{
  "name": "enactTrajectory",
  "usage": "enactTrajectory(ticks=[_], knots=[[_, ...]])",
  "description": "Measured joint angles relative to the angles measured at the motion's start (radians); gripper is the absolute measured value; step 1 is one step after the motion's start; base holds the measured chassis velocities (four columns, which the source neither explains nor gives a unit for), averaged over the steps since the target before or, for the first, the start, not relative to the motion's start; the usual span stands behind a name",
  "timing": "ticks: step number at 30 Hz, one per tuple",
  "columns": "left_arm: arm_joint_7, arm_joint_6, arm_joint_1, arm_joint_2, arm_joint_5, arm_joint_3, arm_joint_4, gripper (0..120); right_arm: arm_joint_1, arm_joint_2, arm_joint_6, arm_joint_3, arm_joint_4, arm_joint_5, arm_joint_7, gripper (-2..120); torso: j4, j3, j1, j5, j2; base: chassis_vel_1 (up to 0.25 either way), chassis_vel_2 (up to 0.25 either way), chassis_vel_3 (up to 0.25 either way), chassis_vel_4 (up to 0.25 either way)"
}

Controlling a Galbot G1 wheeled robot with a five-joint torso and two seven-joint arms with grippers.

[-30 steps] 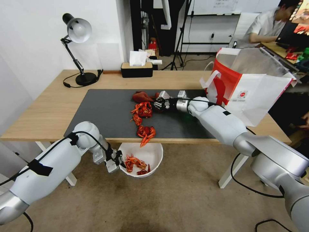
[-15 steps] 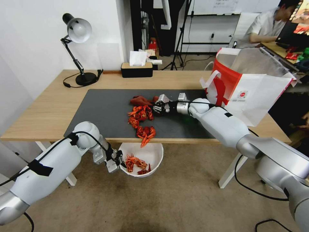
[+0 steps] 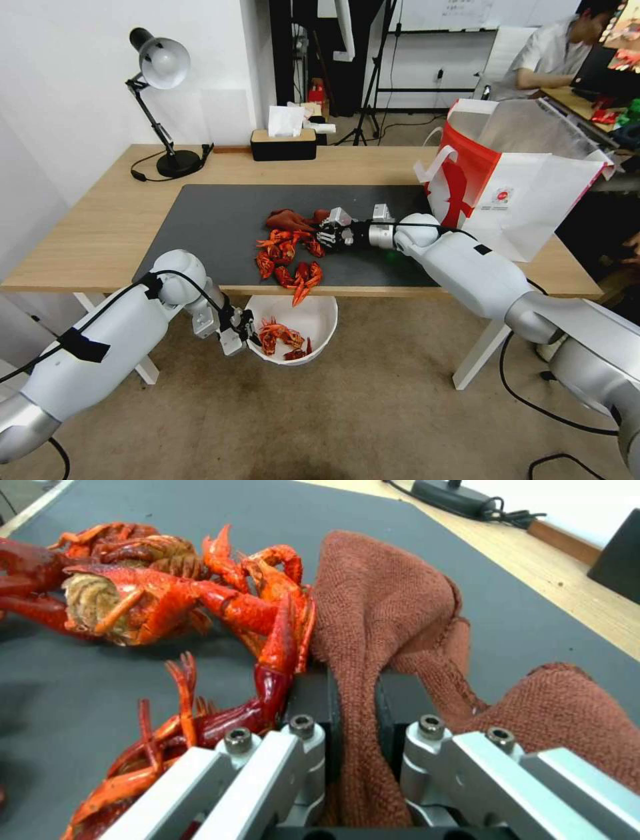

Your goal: Sweep shrimp from table into container with towel, then put container into takeout bag.

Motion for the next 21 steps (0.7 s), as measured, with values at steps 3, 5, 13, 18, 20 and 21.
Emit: enactTrajectory(ticks=[3, 5, 13, 18, 20, 21], knots=[[0.0, 0.0, -0.004, -0.001, 0.0, 0.001, 0.003, 0, -0.008, -0.011, -0.008, 0.0, 0.021, 0.003, 0.004, 8, 0.0, 0.0, 0.0, -0.0001, 0.0, 0.0, 0.0, 0.0, 0.0], [0.0, 0.0, -0.006, -0.002, 0.0, 0.001, 0.005, 0, -0.01, -0.015, -0.014, 0.0, 0.032, 0.004, 0.005, 8, 0.0, 0.0, 0.0, -0.0001, 0.0, 0.0, 0.0, 0.0, 0.0], [0.003, -0.001, -0.018, 0.007, -0.003, 0.005, 0.015, 0, -0.024, -0.037, -0.031, -0.003, 0.082, 0.009, 0.017, 8, 0.0, 0.0, 0.0, -0.0002, 0.0, 0.0, 0.0, 0.0, 0.0], [0.02, -0.011, -0.021, 0.027, -0.017, 0.001, 0.016, 0, -0.03, -0.04, -0.032, -0.003, 0.095, 0.015, 0.02, 8, -0.0001, 0.0, 0.0, 0.0, 0.0, 0.0, 0.0, 0.0, 0.0], [0.024, -0.016, -0.018, 0.032, -0.017, -0.002, 0.015, 0, -0.031, -0.041, -0.033, -0.003, 0.098, 0.018, 0.02, 8, 0.0, 0.0, 0.0, -0.0001, 0.0, 0.0, 0.0, 0.0, 0.0], [0.027, -0.021, -0.012, 0.037, -0.018, -0.003, 0.012, 0, -0.033, -0.041, -0.035, -0.003, 0.102, 0.021, 0.021, 8, 0.0001, 0.0, 0.0, -0.0001, 0.0, 0.0, 0.0, 0.0, 0.0]])
